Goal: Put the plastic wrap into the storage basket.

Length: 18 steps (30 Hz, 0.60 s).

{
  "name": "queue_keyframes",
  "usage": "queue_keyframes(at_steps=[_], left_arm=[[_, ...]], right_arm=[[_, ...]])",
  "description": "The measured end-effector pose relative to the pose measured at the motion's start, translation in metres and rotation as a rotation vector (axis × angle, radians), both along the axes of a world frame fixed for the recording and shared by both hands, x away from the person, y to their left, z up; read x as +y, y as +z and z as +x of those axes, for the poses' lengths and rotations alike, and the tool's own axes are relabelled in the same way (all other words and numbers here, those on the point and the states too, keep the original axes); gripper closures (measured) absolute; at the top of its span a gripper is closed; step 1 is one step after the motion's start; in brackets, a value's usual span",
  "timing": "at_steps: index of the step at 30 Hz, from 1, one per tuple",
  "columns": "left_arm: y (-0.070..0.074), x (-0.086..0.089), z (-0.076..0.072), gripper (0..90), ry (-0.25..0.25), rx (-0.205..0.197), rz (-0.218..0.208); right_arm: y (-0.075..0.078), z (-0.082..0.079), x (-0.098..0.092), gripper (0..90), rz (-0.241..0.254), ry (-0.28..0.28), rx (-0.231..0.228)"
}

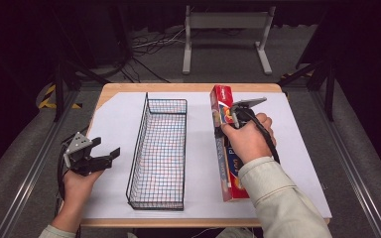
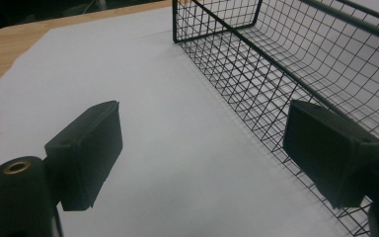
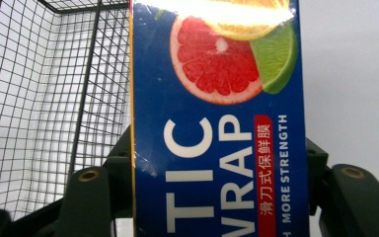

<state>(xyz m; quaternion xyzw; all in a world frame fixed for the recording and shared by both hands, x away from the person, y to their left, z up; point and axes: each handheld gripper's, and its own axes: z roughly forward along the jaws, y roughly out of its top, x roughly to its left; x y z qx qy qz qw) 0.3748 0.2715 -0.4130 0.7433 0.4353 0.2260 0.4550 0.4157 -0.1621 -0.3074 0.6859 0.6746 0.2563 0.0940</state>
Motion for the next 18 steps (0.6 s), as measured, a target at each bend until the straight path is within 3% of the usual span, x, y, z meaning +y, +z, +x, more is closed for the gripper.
queue_keyframes(at_steps=[4, 9, 11, 18], left_arm=[[-0.006, -0.001, 0.000, 15.8, 0.000, -0.025, 0.038], [-0.018, -0.003, 0.003, 15.8, -0.010, -0.047, 0.057], [-0.023, -0.003, 0.005, 15.8, -0.016, -0.034, 0.072], [-0.022, 0.002, 0.005, 15.7, -0.022, -0.040, 0.026]], right_arm=[[0.002, 0.002, 0.011, 40.6, -0.002, 0.000, 0.002], [0.003, 0.007, 0.028, 40.6, 0.004, -0.025, 0.011], [0.003, 0.008, 0.034, 40.6, -0.004, -0.021, 0.020], [0.010, 0.010, 0.051, 40.5, 0.019, -0.011, 0.021]])
